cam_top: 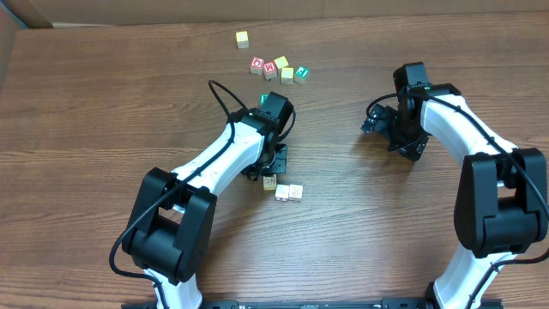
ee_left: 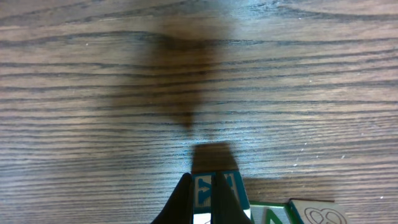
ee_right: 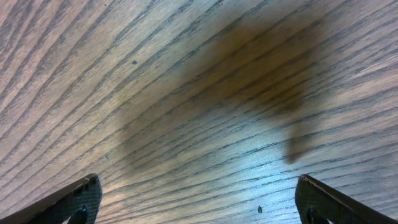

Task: Flip 4 blocks

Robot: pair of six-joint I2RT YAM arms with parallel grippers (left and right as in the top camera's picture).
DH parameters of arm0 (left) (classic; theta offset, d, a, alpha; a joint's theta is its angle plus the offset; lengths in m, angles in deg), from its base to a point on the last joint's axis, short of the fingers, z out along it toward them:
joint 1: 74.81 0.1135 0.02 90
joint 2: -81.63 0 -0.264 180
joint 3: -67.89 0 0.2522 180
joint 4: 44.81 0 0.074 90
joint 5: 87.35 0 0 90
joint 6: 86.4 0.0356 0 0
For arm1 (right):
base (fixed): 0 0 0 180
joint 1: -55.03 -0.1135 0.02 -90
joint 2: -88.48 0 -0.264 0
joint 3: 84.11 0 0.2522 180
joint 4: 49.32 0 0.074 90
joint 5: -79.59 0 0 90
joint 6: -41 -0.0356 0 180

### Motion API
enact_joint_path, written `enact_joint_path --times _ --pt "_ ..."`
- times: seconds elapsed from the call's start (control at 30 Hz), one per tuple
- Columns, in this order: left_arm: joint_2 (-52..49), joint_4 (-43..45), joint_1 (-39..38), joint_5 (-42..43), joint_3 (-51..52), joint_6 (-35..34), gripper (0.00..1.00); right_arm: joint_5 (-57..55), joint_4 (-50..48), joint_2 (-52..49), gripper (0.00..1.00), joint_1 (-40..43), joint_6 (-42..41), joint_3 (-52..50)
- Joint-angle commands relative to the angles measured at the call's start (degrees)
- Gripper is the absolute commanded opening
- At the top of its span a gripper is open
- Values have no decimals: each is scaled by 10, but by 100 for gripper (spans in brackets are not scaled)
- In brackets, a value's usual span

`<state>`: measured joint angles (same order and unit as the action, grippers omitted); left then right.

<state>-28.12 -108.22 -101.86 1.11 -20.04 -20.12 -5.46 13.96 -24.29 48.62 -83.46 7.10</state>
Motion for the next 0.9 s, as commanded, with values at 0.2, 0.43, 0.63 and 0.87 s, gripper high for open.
enact_joint_path --times 0.2,0.43,0.63,0.87 --pt "-5 0 -7 44 5 36 4 -3 -2 16 100 1 4 6" --pt "-5 -16 -7 42 5 45 4 -3 -2 16 100 1 4 6" --pt "-4 -29 -7 44 5 45 4 -4 -2 16 100 1 4 6" --pt "-3 -29 -7 75 5 45 4 -3 -2 16 100 1 4 6"
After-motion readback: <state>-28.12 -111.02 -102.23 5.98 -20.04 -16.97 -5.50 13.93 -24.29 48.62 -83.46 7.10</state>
